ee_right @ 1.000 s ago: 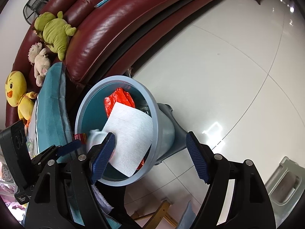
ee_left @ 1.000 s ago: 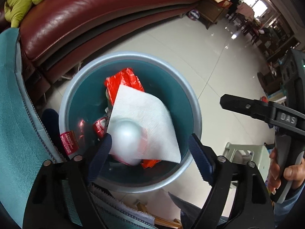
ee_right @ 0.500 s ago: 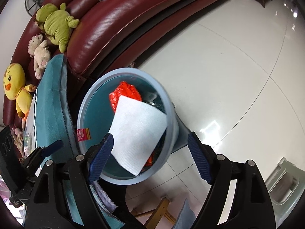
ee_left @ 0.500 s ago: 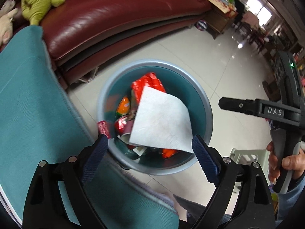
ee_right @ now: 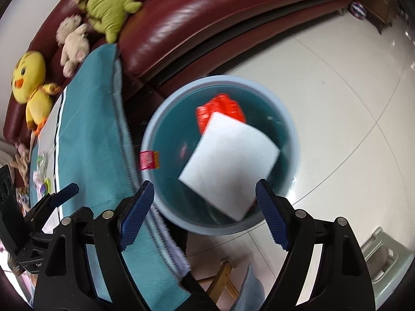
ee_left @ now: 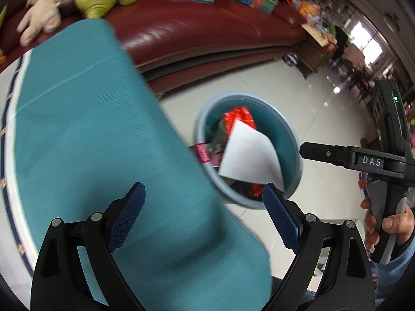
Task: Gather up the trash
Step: 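Move both tools back to the table items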
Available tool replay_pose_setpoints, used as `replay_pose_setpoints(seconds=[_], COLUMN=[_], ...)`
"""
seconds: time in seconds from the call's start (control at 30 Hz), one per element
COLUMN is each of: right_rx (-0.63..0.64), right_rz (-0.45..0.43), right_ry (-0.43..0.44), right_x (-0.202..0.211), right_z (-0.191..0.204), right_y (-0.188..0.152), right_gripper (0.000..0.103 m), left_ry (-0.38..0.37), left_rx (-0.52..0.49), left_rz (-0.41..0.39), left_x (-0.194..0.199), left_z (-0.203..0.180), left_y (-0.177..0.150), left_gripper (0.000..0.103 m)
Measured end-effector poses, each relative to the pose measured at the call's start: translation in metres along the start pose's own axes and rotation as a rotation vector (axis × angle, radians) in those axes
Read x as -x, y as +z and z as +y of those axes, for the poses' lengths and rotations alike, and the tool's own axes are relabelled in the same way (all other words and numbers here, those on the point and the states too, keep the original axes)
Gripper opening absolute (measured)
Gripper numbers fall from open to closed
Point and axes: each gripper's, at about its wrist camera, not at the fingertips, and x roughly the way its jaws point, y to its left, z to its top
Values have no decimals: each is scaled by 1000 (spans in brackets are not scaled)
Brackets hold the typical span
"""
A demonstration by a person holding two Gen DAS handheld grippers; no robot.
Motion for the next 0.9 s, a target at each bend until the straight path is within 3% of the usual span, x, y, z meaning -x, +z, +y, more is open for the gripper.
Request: replay_pose_setpoints(seconds=[0.57, 0.9], right_rx=[313, 504], right_rz=[87, 161], right_ry=[23, 45], right_x=[-27, -67], right_z=[196, 321], right_y=[-22, -28], right_gripper=[81, 81], left_ry=[130, 306], left_rx=[301, 465], left_rz=[-154, -222], left_x=[115, 164], left_z=[175, 288], left_y=[-74, -105], left_gripper=[94, 94])
